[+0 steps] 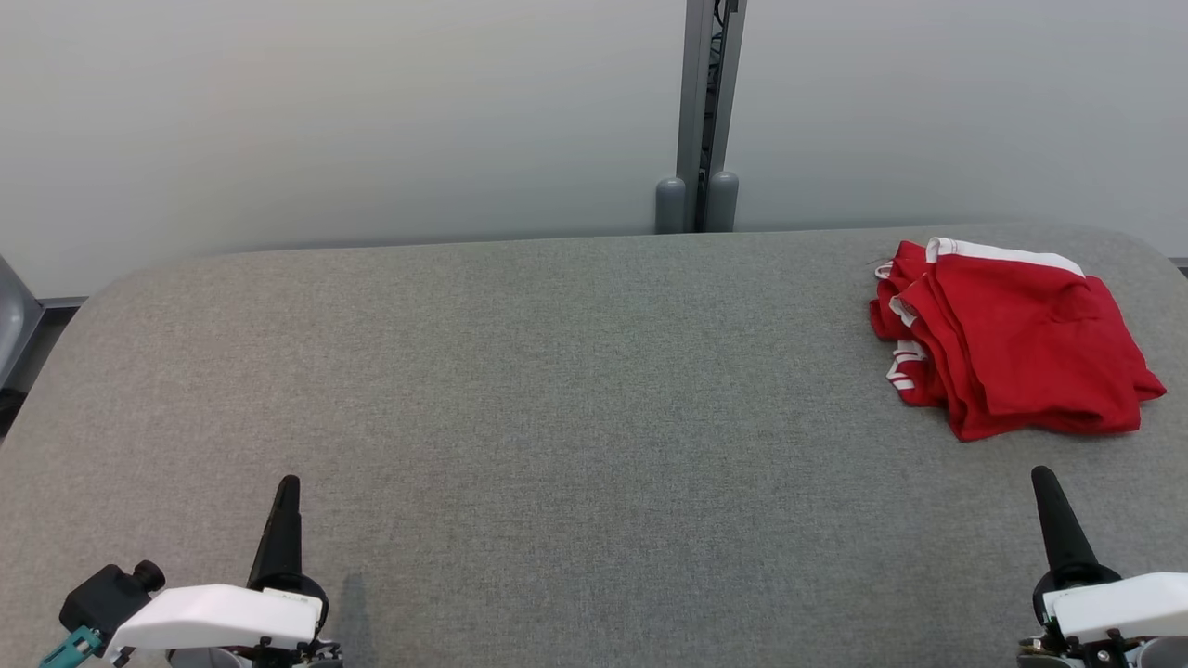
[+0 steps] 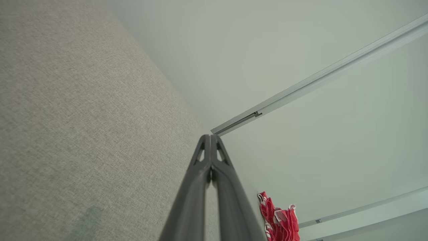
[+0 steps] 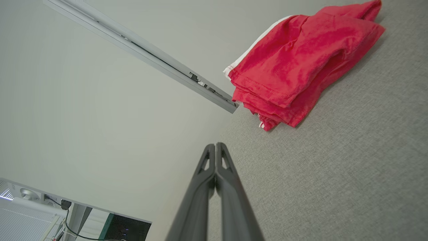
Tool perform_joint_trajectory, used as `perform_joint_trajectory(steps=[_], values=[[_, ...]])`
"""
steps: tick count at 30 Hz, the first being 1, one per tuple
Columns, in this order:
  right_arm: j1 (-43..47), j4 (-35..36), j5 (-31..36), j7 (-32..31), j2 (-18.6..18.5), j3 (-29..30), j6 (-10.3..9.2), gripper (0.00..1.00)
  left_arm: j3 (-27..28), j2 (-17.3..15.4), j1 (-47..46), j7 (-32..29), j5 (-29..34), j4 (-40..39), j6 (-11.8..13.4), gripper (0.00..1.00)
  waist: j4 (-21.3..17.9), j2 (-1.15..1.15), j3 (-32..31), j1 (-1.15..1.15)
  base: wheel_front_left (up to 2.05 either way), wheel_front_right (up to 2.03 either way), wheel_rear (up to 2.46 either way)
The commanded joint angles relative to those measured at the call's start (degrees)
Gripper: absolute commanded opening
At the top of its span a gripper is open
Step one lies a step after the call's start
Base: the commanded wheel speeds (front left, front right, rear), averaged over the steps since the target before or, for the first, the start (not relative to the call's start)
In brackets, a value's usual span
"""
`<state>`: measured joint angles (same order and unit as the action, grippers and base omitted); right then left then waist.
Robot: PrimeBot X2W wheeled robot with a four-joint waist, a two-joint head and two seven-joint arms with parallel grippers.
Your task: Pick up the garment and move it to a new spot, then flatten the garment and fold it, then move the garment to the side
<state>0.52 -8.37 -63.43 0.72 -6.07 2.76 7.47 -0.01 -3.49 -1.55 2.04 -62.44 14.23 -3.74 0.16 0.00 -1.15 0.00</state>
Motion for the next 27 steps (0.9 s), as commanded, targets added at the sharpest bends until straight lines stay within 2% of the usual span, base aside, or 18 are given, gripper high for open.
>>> perform_joint_trajectory(steps=[1,27], values=[[-1.2,0.1,-1.6,-0.3,-0.3,0.3,0.03,0.0,0.6,-0.3,-1.5,-0.3,-1.6,-0.6,-0.5,0.0,0.0,0.0,0.0,0.0,0.0,0.0,0.0],[-4.0,-2.6,-14.8,-3.4,1.1,1.7,0.04,0.0,3.6,0.1,-3.3,-4.3,-15.0,-0.5,-2.1,0.0,-0.1,0.0,0.5,0.0,0.0,0.0,0.0]])
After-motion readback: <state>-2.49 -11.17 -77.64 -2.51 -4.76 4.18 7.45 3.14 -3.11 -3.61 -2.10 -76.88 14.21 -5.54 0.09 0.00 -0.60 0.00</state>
